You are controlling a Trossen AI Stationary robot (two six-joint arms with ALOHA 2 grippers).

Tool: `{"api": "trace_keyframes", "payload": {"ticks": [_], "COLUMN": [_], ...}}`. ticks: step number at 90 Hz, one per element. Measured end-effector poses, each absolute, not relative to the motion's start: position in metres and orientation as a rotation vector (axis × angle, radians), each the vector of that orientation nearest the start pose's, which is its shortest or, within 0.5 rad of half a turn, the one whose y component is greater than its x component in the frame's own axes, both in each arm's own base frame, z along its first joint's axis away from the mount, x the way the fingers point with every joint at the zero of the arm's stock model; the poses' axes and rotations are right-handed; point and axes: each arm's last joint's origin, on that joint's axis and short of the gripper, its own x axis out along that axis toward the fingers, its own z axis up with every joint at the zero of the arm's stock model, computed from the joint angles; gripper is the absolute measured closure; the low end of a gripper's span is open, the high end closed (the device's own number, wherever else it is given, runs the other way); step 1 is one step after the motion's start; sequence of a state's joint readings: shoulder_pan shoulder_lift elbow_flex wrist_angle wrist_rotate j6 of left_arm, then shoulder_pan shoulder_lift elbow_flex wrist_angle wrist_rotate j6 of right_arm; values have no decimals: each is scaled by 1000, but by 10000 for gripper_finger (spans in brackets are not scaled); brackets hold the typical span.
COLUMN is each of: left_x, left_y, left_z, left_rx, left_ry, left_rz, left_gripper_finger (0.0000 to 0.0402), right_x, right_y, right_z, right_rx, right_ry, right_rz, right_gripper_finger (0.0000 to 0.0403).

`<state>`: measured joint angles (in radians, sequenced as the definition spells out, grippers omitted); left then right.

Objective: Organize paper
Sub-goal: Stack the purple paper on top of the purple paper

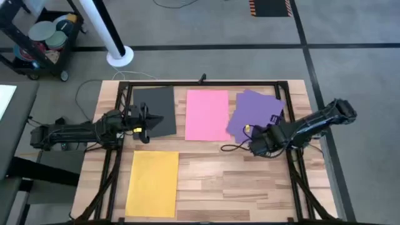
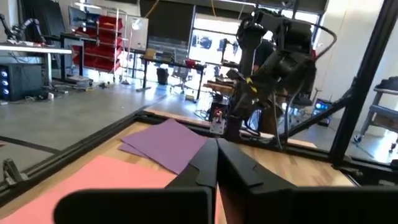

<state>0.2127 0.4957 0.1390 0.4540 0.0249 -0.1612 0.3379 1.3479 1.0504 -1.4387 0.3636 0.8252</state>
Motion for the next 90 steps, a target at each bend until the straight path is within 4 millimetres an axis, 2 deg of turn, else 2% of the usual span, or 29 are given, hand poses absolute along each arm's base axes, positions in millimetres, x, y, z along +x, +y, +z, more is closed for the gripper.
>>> {"api": "trace_keyframes", "payload": {"ticks": [8, 16, 26, 34, 38, 49, 63, 80, 90], "left_x": [132, 132, 132, 132, 132, 132, 132, 132, 132], "left_y": [28, 28, 28, 28, 28, 28, 28, 28, 28], "left_z": [209, 209, 209, 209, 209, 209, 207, 207, 207], "left_rx": [-149, -148, -119, -113, -114, -117, -120, -130, -130], "left_ry": [-108, -108, -105, -105, -105, -105, -89, -89, -84], "left_rz": [180, 180, 183, 184, 184, 184, 186, 186, 187], "left_gripper_finger": [401, 401, 401, 401, 401, 401, 401, 401, 401], "right_x": [204, 226, 253, 267, 270, 280, 295, 297, 304], "right_y": [57, 54, 43, 29, 23, 9, 2, -8, -8], "right_z": [250, 241, 216, 190, 178, 155, 141, 118, 112], "right_rx": [135, 171, 198, 264, 287, 355, 416, 494, 502], "right_ry": [1310, 1158, 1054, 1036, 1030, 1008, 940, 939, 901], "right_rz": [-675, -681, -709, -810, -878, -966, -972, -1105, -1091], "right_gripper_finger": [223, 240, 303, 369, 389, 396, 401, 402, 402]}}
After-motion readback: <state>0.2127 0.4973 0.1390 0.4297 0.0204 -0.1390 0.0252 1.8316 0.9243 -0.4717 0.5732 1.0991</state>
